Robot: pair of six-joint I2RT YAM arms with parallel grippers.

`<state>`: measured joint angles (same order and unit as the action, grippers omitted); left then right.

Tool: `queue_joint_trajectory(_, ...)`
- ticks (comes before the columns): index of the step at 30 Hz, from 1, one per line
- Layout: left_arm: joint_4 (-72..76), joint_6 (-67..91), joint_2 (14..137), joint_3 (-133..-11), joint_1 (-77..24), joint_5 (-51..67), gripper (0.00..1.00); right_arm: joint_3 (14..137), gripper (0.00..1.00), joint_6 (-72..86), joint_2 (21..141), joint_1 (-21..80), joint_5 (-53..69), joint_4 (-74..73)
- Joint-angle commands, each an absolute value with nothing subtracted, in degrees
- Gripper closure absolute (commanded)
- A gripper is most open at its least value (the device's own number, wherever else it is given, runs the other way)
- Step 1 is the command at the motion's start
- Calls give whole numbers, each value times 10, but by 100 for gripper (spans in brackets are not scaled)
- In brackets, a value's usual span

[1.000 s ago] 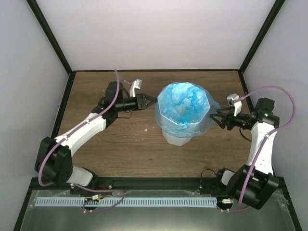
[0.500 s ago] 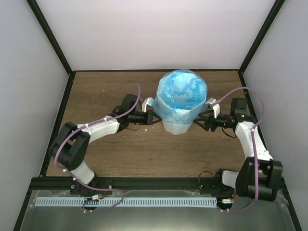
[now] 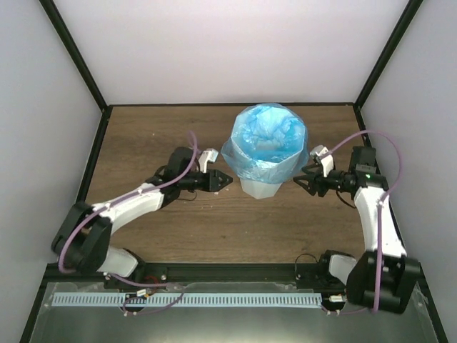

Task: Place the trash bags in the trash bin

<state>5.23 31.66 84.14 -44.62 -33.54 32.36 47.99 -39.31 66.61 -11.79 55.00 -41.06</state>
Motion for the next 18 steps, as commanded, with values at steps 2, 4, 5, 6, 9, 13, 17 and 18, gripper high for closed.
queue_joint_trajectory(2, 49, 244, 759, -448, -337, 414, 55, 548, 40, -460, 559, -121, 550, -531)
queue_joint_trajectory(4, 19, 206, 731, -457, -340, 446, 50, 586, 38, -460, 532, -121, 549, -553)
queue_joint_trajectory(5, -5, 187, 715, -465, -339, 448, 50, 609, 37, -457, 529, -121, 547, -561)
queue_joint_trajectory(6, -27, 169, 706, -481, -339, 445, 50, 632, 37, -451, 531, -121, 546, -569)
queue_joint_trajectory(9, -74, 136, 692, -518, -339, 452, 54, 684, 37, -425, 562, -121, 550, -584)
queue_joint_trajectory(13, -58, 161, 684, -563, -340, 436, 61, 704, 38, -365, 595, -121, 538, -539)
queue_joint_trajectory(17, 19, 215, 684, -584, -348, 362, 64, 715, 39, -288, 614, -121, 558, -472)
queue_joint_trajectory(18, 36, 230, 692, -586, -349, 351, 70, 717, 39, -277, 617, -121, 571, -464)
